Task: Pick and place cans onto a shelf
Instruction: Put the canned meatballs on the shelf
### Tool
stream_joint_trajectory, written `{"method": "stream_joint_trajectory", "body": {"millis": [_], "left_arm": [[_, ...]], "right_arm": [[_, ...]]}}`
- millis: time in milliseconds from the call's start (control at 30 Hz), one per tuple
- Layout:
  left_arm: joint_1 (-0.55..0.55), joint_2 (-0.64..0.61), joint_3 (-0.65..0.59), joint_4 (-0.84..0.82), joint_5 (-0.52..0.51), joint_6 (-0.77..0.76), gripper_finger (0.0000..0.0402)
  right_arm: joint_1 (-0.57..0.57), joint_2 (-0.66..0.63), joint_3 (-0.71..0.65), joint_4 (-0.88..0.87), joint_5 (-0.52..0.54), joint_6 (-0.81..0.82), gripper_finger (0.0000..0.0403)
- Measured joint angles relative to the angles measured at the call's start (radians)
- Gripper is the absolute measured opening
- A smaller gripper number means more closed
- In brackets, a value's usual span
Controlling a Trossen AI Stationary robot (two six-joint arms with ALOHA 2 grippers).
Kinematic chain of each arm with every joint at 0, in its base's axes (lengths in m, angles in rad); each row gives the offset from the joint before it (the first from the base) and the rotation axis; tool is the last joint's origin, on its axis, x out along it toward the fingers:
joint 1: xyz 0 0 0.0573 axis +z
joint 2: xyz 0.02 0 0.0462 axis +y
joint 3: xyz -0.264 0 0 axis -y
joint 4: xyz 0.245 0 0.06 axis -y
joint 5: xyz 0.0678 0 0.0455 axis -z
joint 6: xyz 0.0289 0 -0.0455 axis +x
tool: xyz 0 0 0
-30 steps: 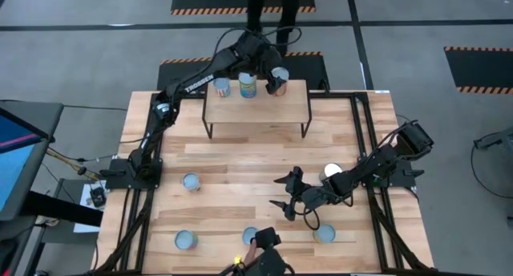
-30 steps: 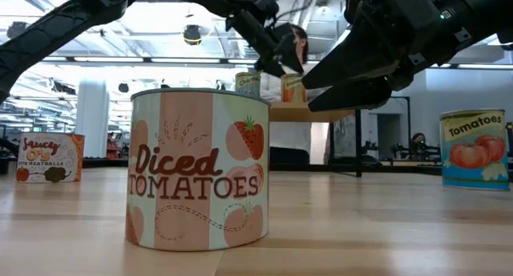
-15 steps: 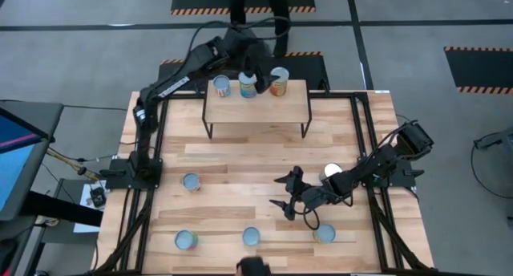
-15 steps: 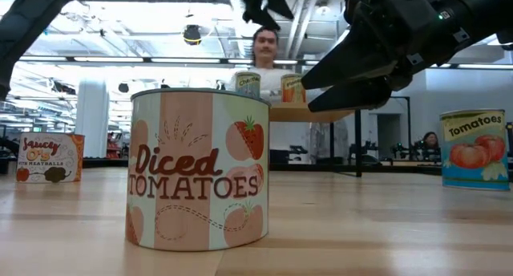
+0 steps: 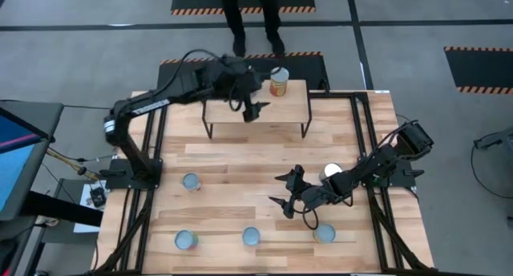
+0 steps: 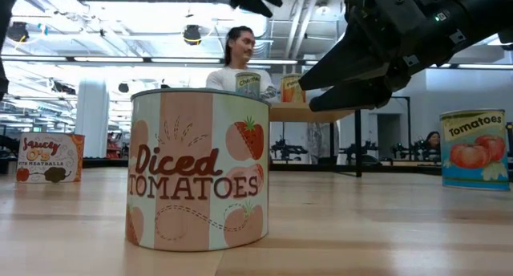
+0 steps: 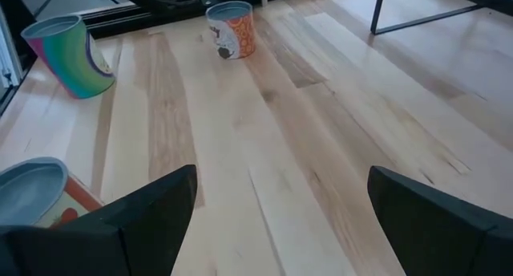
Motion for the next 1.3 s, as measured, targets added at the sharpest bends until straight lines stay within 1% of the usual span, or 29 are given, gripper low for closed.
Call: {"method": "stream_joint_trajectory", "body": {"millis": [200,333,433,600,800,900,967,1167,1200,1300], "left_arm": [[-0.041,-0.209,-0.417,0.292,-0.011,-0.063,0.0345],[-0.096,-0.318,-0.646,0.455,-0.042,-0.105,0.0345],[-0.152,-0.379,-0.78,0.543,-0.089,-0.135,0.0345],[-0.266,-0.437,-0.957,0.656,-0.197,-0.199,0.0345],[-0.415,-0.454,-1.175,0.946,-0.331,-0.253,0.0345],[-0.473,-0.453,-1.255,1.07,-0.386,-0.259,0.0345],[-0.502,-0.453,-1.287,1.116,-0.414,-0.262,0.0345],[-0.571,-0.45,-1.301,1.121,-0.44,-0.331,0.0343],[-0.59,-0.449,-1.301,1.118,-0.462,-0.332,0.034],[-0.651,-0.449,-1.311,1.135,-0.572,-0.323,0.032]], "right_arm": [[-0.001,0.0,0.0,-0.003,0.0,0.001,0.0388],[-0.005,0.0,0.0,-0.002,0.001,0.016,0.0388],[-0.01,0.0,0.0,-0.002,-0.001,0.029,0.0388],[-0.011,0.0,0.0,0.0,-0.002,0.037,0.0388],[-0.011,0.0,0.0,0.019,-0.007,0.037,0.0388],[-0.012,-0.001,0.0,0.034,-0.033,0.037,0.0388],[-0.021,-0.001,0.0,0.044,-0.067,0.029,0.0388],[-0.061,-0.001,0.0,0.045,-0.085,0.027,0.0387],[-0.067,-0.001,0.0,0.044,-0.085,0.027,0.0386],[-0.083,-0.001,0.0,0.044,-0.086,0.028,0.0374]]}}
